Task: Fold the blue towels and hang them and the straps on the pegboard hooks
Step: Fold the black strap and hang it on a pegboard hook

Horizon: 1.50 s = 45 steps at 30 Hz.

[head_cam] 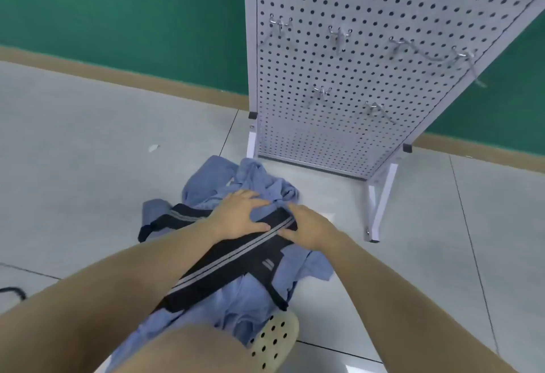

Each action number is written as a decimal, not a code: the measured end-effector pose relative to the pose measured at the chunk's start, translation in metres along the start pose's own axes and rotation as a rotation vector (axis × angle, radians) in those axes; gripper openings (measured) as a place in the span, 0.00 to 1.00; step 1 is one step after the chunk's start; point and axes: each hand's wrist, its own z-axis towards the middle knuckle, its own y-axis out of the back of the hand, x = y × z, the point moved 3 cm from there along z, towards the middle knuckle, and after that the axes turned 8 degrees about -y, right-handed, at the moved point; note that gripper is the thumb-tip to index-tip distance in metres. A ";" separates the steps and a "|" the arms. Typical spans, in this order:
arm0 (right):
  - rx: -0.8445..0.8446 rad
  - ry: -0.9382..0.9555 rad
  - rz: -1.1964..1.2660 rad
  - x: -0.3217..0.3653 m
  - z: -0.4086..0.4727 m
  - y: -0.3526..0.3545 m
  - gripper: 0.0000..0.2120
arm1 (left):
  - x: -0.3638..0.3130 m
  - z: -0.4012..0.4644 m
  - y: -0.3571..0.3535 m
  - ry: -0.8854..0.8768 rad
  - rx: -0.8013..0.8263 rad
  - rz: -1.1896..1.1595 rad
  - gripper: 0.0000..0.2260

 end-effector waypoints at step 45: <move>-0.936 0.229 0.055 0.046 -0.320 0.223 0.46 | -0.301 -0.069 0.249 -0.273 -0.329 -1.222 0.11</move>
